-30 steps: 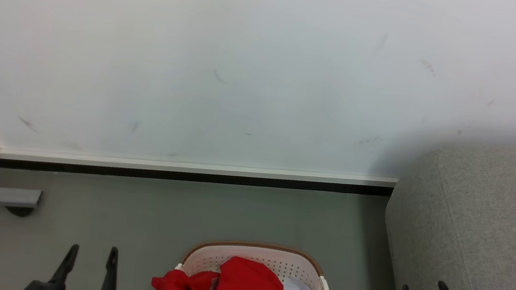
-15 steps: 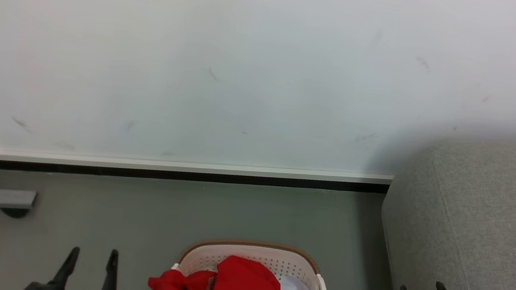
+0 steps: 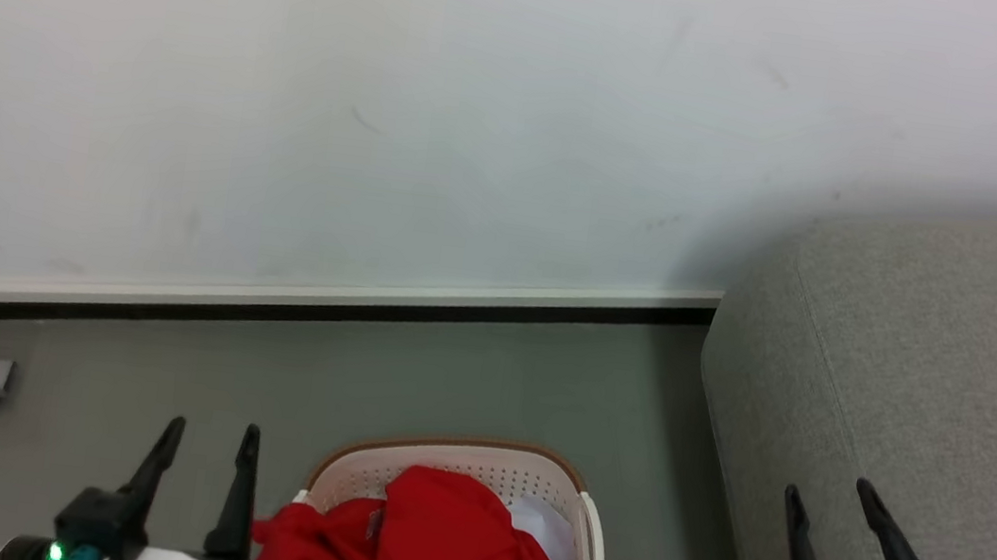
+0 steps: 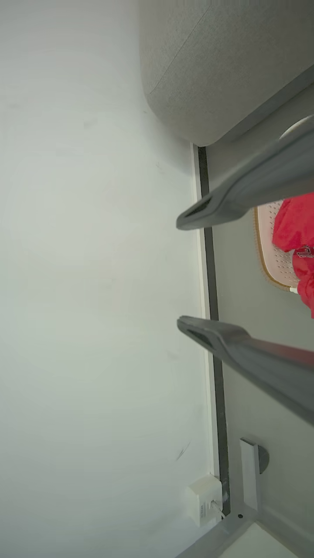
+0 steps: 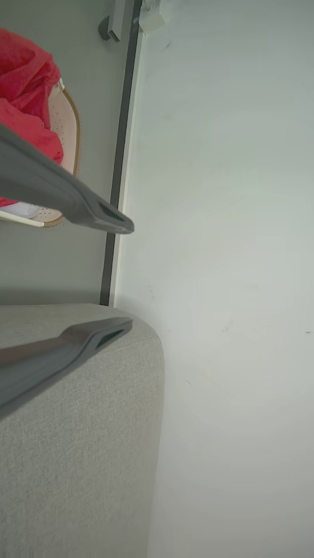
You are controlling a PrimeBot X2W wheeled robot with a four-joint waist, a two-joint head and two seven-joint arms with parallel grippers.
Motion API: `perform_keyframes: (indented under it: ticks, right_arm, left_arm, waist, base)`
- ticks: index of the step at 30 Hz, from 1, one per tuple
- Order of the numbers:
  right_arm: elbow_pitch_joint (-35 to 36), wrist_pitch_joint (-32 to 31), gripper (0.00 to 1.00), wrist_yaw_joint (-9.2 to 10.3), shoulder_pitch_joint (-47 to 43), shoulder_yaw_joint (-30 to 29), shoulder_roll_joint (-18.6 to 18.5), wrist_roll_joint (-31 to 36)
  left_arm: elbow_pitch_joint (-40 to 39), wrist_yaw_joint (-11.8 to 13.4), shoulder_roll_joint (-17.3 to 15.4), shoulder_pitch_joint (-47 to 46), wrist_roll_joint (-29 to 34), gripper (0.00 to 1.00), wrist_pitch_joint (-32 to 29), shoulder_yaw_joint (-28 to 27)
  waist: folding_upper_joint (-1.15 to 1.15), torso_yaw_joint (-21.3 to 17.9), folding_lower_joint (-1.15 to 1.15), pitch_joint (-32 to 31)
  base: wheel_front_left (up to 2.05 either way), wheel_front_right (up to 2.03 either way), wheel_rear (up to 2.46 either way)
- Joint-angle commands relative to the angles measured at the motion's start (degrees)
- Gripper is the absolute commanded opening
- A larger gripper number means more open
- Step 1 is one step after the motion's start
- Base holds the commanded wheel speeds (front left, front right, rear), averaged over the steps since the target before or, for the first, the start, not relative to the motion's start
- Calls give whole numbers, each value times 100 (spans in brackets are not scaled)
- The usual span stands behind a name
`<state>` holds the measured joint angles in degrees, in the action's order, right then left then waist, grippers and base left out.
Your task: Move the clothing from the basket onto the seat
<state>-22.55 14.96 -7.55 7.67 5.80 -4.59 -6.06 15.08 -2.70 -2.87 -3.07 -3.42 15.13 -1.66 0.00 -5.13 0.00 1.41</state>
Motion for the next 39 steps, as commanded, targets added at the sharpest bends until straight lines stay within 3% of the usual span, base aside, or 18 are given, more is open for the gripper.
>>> perform_keyframes:
  ticks: [1,9,16,24,30,39]
  right_arm:
    - [123,16,100,12,169,-41,-2,2]
    - [658,16,100,12,627,-167,86,-34]
    - [1137,16,100,12,1054,-150,162,-67]
    - [1686,16,100,12,1522,-164,178,-271]
    - [1921,16,100,12,1648,-156,179,-350]
    - [2038,16,100,12,1692,-28,177,-427]
  left_arm:
    - [55,-11,-19,-227,101,100,4,36]
    - [885,-129,-128,-1436,454,100,4,454]
    - [2312,-73,-208,-2804,915,100,-105,880]
    - [3471,87,-193,-3935,1242,100,-626,1204]
    - [4209,273,-141,-4438,1176,100,-1135,1208]
    - [4874,469,-203,-4914,1064,100,-1373,1196]
  waist:
    - [0,-176,0,284]
    - [0,-553,0,1402]
    - [0,-807,0,2503]
    - [0,-947,0,3584]
    - [0,-1005,0,4004]
    - [0,-1119,0,4250]
  base:
    - [0,0,0]
    - [0,0,0]
    - [0,0,0]
    - [0,0,0]
    - [0,0,0]
    - [0,0,0]
